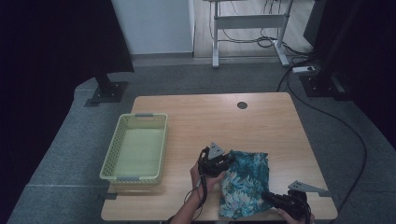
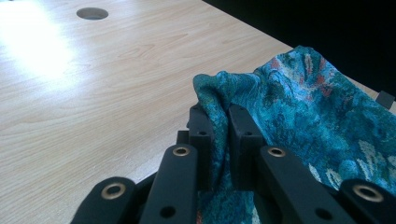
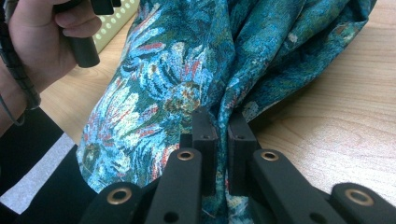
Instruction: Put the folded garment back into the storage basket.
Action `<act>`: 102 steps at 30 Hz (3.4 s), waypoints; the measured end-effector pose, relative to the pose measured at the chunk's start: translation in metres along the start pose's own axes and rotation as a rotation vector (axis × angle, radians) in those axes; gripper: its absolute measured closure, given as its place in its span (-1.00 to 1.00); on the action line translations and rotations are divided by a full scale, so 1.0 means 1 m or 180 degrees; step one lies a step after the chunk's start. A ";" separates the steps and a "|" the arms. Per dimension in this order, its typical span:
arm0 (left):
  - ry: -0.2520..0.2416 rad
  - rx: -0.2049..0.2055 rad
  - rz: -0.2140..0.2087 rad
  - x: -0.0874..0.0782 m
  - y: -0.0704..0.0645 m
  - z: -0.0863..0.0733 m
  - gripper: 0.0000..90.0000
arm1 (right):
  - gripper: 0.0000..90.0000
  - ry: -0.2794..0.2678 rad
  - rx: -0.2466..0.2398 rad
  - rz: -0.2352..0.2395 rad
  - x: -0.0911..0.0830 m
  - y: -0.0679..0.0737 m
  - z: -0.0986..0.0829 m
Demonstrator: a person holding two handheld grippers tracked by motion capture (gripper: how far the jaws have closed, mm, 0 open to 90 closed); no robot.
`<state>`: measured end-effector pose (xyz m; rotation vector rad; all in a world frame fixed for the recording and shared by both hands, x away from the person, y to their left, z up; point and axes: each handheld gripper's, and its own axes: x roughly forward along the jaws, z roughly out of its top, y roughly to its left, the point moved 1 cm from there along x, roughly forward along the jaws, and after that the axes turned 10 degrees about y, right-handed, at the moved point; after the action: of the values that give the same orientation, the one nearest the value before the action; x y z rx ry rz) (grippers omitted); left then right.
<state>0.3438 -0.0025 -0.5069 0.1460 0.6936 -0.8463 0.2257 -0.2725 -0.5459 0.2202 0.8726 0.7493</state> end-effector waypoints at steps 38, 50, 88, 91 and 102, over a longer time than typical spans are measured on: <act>-0.0096 0.0107 0.0078 -0.028 -0.001 0.022 0.82 | 0.87 -0.0211 -0.0058 0.0140 -0.008 0.010 0.014; -0.0126 0.0099 0.0106 -0.034 0.001 0.024 0.82 | 0.87 -0.0251 -0.0106 0.0130 -0.009 0.018 0.019; -0.0166 0.0110 0.0171 -0.053 0.007 0.032 0.82 | 0.87 -0.0352 -0.0239 0.0172 -0.012 0.034 0.033; -0.0159 0.0123 0.0181 -0.055 0.006 0.033 0.82 | 0.87 -0.0357 -0.0235 0.0179 -0.012 0.035 0.034; -0.0160 0.0150 0.0217 -0.060 0.006 0.037 0.82 | 0.87 -0.0380 -0.0261 0.0191 -0.014 0.039 0.038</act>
<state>0.3392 0.0253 -0.4418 0.1891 0.6185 -0.7989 0.2296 -0.2488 -0.4951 0.2167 0.7233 0.8180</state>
